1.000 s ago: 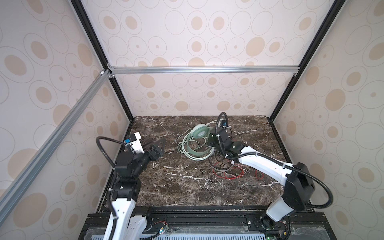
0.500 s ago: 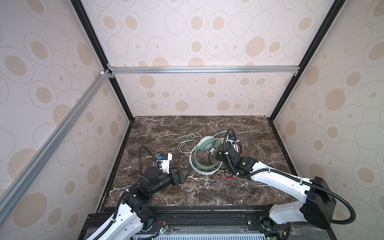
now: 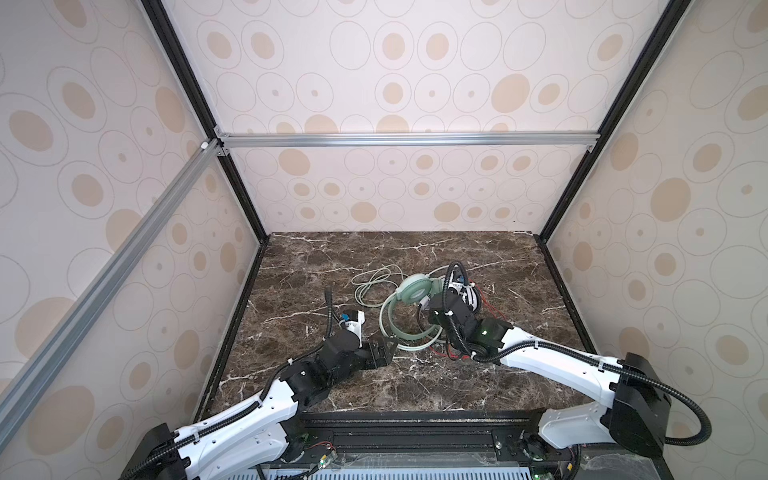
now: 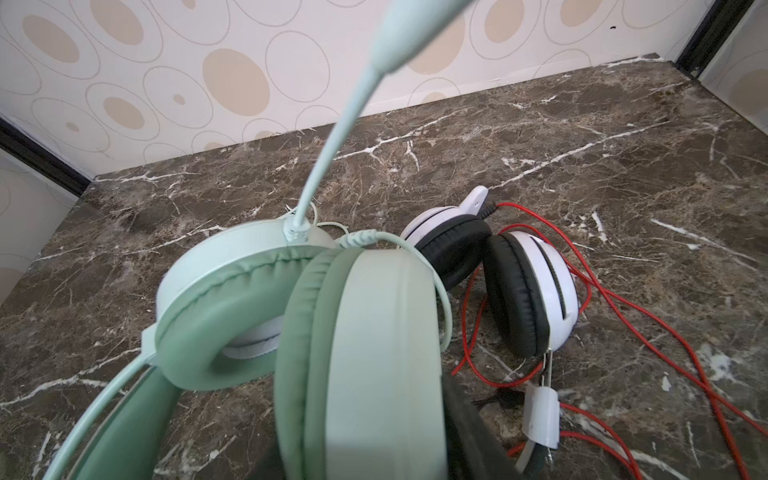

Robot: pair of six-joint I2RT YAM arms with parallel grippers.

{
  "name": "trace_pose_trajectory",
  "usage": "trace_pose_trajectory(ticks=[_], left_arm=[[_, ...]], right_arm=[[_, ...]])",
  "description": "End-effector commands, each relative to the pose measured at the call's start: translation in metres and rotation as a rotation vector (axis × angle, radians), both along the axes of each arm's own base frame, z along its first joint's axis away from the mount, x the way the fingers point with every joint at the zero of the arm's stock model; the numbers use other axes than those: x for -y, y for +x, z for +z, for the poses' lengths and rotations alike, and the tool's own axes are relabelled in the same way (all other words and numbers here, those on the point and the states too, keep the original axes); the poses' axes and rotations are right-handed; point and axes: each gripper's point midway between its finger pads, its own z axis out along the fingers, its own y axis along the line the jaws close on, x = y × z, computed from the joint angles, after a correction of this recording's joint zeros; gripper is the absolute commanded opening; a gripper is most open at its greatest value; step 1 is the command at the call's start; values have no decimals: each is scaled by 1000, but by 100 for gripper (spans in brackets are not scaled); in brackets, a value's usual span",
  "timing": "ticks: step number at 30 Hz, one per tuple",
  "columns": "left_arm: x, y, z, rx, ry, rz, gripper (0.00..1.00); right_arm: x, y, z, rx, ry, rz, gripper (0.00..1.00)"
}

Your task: Wrap the headphones

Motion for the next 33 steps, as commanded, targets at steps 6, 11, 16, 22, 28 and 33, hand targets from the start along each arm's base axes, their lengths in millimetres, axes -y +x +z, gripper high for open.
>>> trace_pose_trajectory(ticks=[6,11,16,22,28,33], left_arm=[[-9,21,64,119,-174,156,98],[6,22,49,-15,-160,144,98],[11,19,16,-226,-93,198,98],[5,17,-3,-348,-17,262,98],[-5,25,-9,-379,-8,308,98],[-3,28,-27,-448,-29,306,98]], right_arm=[[-9,2,25,89,42,-15,44],[-13,-1,33,110,40,5,44],[-16,1,37,133,32,-3,44],[-24,2,39,157,8,-9,44],[-30,-3,41,180,-23,-12,44],[-34,-7,44,203,-20,3,44]])
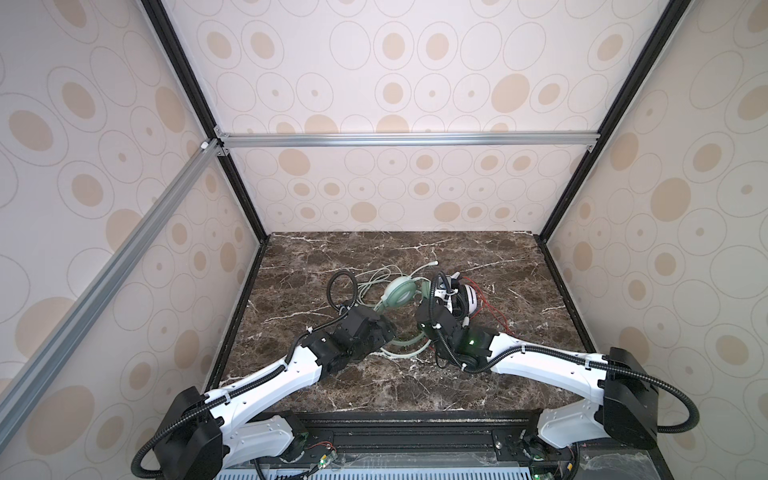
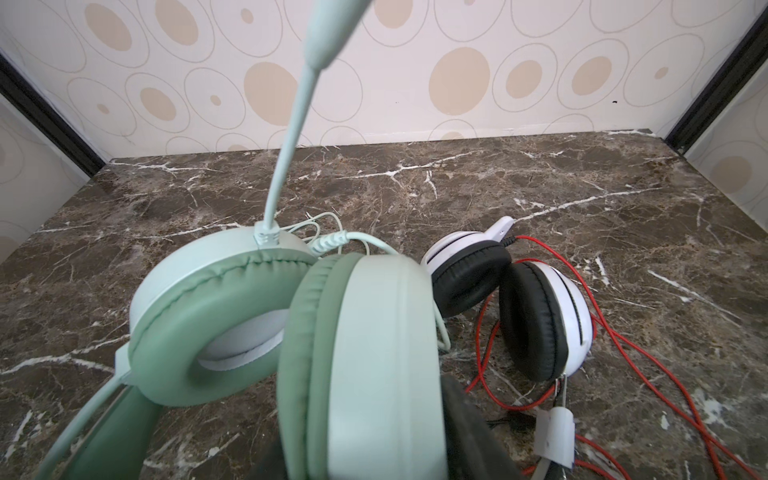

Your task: Wrap the headphones

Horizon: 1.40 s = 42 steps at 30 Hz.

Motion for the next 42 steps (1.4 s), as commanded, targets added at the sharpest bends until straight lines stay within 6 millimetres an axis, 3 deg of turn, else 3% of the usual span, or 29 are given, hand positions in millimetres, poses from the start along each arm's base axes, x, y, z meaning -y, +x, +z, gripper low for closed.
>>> trace_pose_trajectory(ticks=[1,11,17,30,42], left_arm=[[6,0,-6,-61,-38,10,98],[30,-10,-21,-212,-131,-9,95],[27,-12,-17,-228,-122,7,92],[23,-11,-14,-197,-154,14,68],[22,-9,-11,-185,-145,16,67]], right_arm=[[-5,5,36,108,95,-36,44],[-9,-1,48,195,31,-41,43],[-5,-4,51,220,-10,-67,43],[8,-7,53,231,-32,-119,41],[12,-7,50,229,-56,-131,41]])
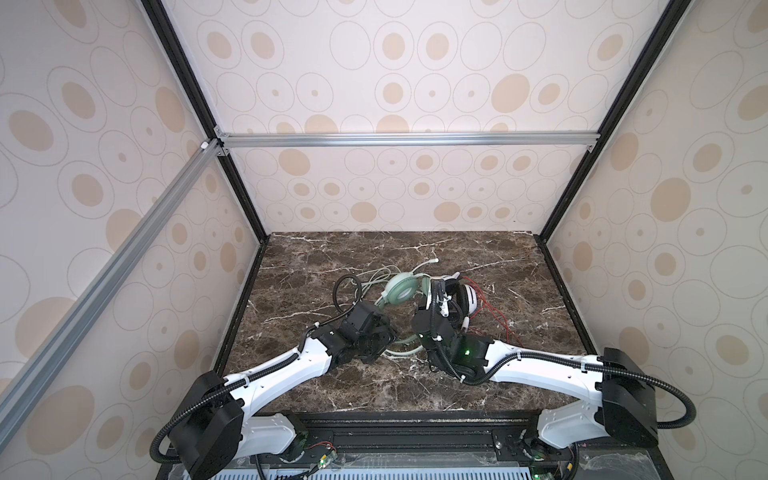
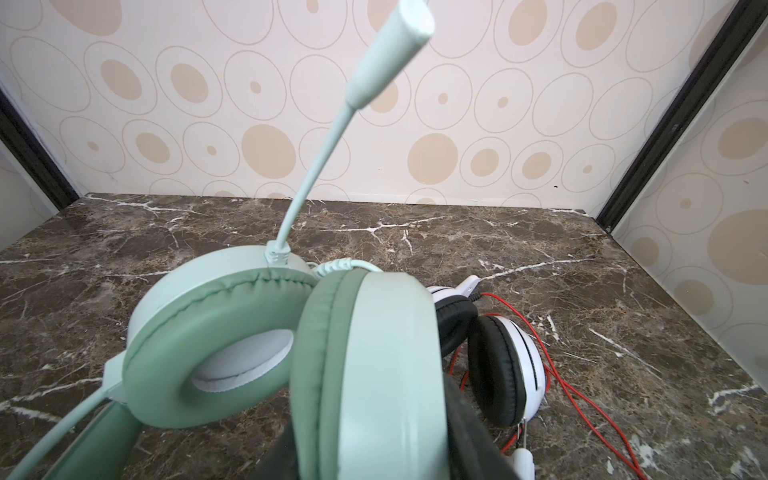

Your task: Wrap the headphones

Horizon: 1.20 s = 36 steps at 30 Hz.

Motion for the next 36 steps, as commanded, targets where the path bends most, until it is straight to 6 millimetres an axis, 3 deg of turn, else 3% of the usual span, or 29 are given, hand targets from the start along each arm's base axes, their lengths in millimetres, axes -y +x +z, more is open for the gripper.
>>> trace_pose_trajectory(ticks=[1,14,19,30,36], left_arm=[[-6,0,3,-1,6,17,67],[-5,-2,3,-7,10,1,61],[-4,0,6,1,3,1,52],[-4,2,14,24,3,-2,53],[-4,5,17,53,5,-9,29]], right_arm=[[11,-1,20,61,64,-61,41],[9,2,19,79,20,-71,41],[7,3,19,82,7,-71,41],[5,5,28,115,-33,-73,41],[3,6,28,120,-20,-75,41]])
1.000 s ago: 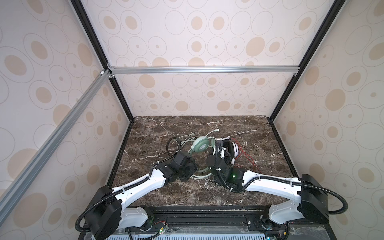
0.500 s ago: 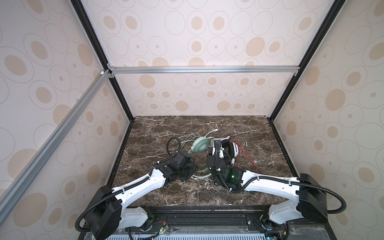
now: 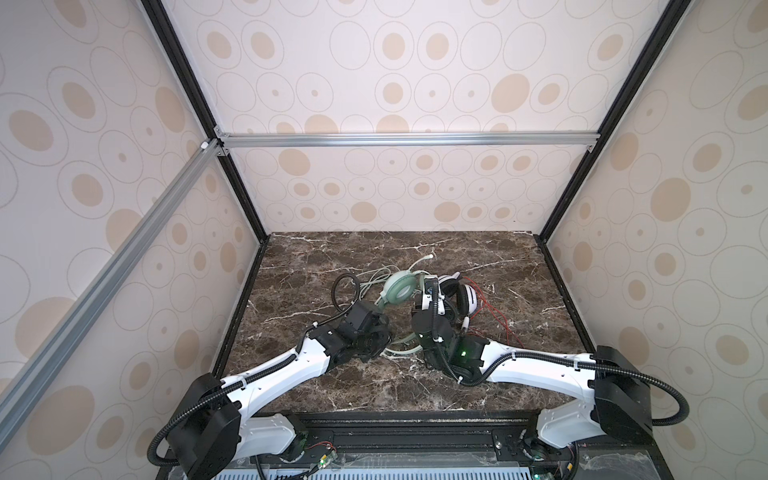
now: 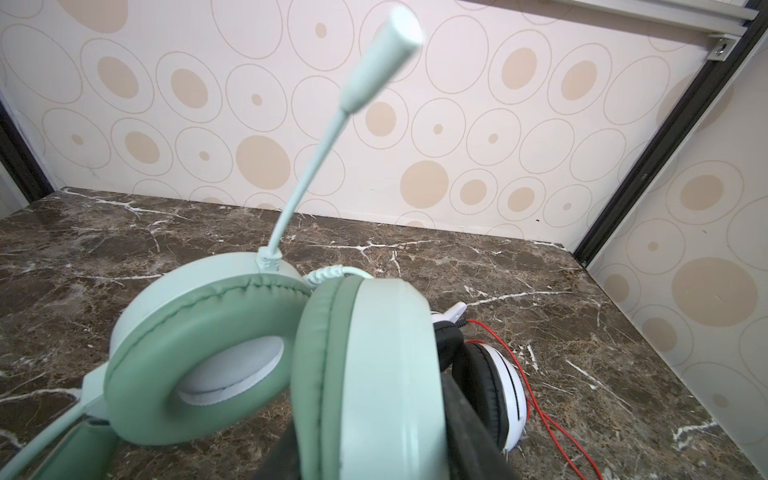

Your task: Wrap the headphones

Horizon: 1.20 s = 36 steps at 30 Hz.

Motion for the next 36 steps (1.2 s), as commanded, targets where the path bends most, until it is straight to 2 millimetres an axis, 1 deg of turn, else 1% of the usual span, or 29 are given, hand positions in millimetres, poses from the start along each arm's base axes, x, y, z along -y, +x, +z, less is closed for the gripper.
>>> trace_pose_trajectory(ticks=[1,3,4,5,7,8,9,12,14,15,16,17,19,21,23,25,26,27,29,30,31,33,36], left_arm=[[-4,4,12,35,7,0,25],[-5,7,15,56,9,-2,17],[-7,8,17,68,18,-2,13],[-8,10,18,81,28,-3,10],[-15,16,22,127,73,-6,7],[-19,18,23,149,98,-8,6],[-23,22,26,179,124,-12,5],[-34,32,33,267,197,-32,4],[-41,39,41,345,245,-52,9],[-45,42,45,387,273,-59,13],[-50,45,51,434,300,-68,14],[-54,47,57,478,327,-73,14],[-70,49,64,530,404,-54,13],[-84,51,71,564,480,-49,16],[-92,52,78,587,533,-59,16],[-98,51,84,597,568,-65,11],[-97,50,89,606,570,-82,5],[-98,49,93,611,570,-89,0],[-98,46,102,616,562,-101,0],[-98,43,107,615,558,-106,0],[-98,41,113,620,550,-114,0],[-96,36,127,624,518,-123,0],[-91,28,140,591,488,-162,0]], right_arm=[[7,2,17,61,77,-60,41],[6,2,17,60,85,-58,42],[5,1,18,57,87,-49,45],[4,1,18,52,85,-35,50],[1,-1,18,37,93,0,73],[-2,-2,18,25,92,24,81],[-9,-4,16,-6,86,85,88],[-28,-15,13,-88,90,261,95],[-41,-30,14,-154,100,395,95],[-46,-40,14,-198,105,470,95],[-48,-52,18,-231,115,536,95],[-46,-60,21,-258,138,567,95],[-37,-82,29,-324,180,641,94],[-27,-104,38,-369,206,721,94],[-14,-123,46,-400,236,770,93],[2,-138,53,-415,255,795,94],[13,-141,55,-417,256,780,95],[26,-142,55,-422,248,747,96],[51,-136,51,-459,239,658,96],[61,-131,48,-487,249,631,96],[67,-126,44,-511,272,614,96],[77,-110,38,-561,380,598,96],[85,-80,35,-597,576,615,94]])
